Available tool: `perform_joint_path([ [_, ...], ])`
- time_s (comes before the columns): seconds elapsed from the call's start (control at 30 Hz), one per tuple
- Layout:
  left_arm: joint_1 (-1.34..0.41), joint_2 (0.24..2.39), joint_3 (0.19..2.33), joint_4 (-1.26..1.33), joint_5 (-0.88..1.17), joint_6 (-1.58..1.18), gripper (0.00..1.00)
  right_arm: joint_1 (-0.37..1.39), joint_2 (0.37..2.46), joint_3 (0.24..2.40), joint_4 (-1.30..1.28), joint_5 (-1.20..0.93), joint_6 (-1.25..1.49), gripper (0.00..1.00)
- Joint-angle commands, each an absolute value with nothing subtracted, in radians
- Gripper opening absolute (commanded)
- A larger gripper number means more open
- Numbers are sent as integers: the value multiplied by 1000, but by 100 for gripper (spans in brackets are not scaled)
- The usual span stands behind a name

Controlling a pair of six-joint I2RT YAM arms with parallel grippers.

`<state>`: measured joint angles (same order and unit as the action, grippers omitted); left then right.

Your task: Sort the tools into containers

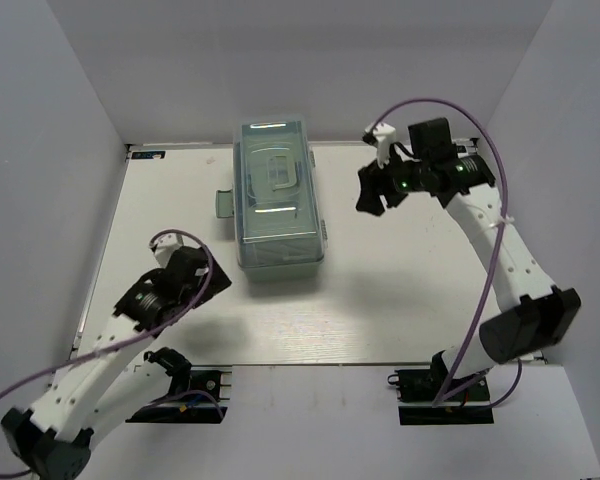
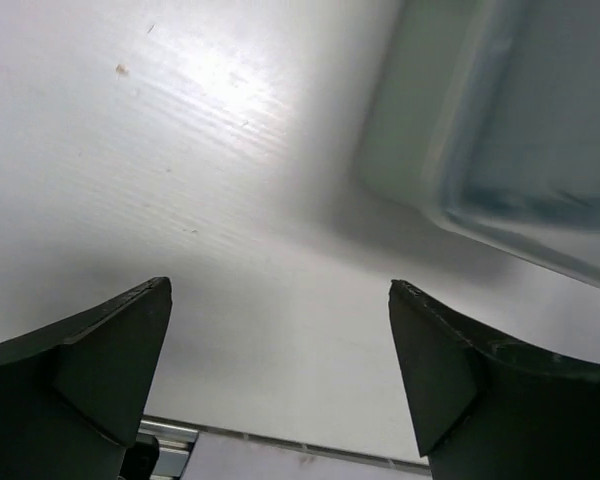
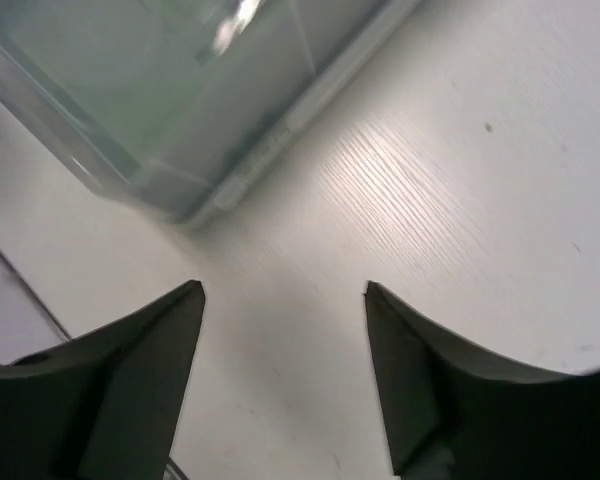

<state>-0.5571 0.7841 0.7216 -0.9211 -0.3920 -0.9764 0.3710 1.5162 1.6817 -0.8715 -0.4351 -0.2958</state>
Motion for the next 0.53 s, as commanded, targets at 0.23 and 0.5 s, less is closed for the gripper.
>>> perform_joint_path([
  [0.23,-572,638,984,-940,-328,-542,99,350,1269,1333,-793,-154,-152,91],
  [0.5,-572,802,1089,-740,-198,-391,99,345,1118,1246,-824,-103,-80,91],
])
